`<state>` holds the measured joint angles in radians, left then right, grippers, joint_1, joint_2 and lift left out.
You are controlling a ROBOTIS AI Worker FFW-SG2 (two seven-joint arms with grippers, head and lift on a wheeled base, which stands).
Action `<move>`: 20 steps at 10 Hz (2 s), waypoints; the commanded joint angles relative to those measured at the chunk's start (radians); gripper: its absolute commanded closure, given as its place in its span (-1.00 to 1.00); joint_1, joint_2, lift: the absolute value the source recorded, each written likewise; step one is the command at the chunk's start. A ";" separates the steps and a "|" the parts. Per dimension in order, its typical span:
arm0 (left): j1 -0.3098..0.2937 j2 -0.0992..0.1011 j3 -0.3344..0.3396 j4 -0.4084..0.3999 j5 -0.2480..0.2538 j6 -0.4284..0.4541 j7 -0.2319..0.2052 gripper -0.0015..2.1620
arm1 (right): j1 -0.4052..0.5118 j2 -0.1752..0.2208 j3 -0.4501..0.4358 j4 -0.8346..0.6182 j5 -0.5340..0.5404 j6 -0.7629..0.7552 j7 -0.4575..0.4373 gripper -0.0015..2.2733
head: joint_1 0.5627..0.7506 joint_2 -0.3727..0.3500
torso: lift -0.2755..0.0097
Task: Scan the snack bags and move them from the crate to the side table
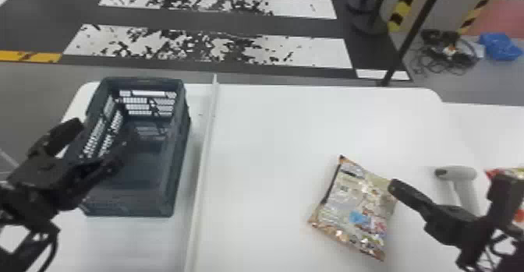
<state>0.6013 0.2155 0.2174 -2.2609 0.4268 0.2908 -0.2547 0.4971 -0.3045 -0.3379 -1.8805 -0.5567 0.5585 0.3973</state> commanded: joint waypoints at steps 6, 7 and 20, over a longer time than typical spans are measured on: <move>0.000 -0.007 0.000 0.000 0.006 0.003 -0.008 -0.96 | -0.009 -0.035 -0.033 0.156 0.021 -0.114 0.017 0.97 | 0.41 -0.57 | 0.32; 0.000 -0.007 0.000 0.000 0.006 0.003 -0.009 -0.96 | -0.009 -0.035 -0.012 0.167 0.029 -0.127 0.017 0.97 | 0.41 -0.57 | 0.32; 0.000 -0.010 0.008 0.015 0.017 0.000 -0.023 -0.96 | -0.150 -0.042 0.105 0.238 0.101 -0.117 -0.003 0.97 | 0.41 -0.32 | 0.32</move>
<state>0.6013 0.2069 0.2255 -2.2454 0.4432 0.2908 -0.2776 0.3437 -0.3478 -0.2294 -1.6432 -0.4546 0.4423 0.3938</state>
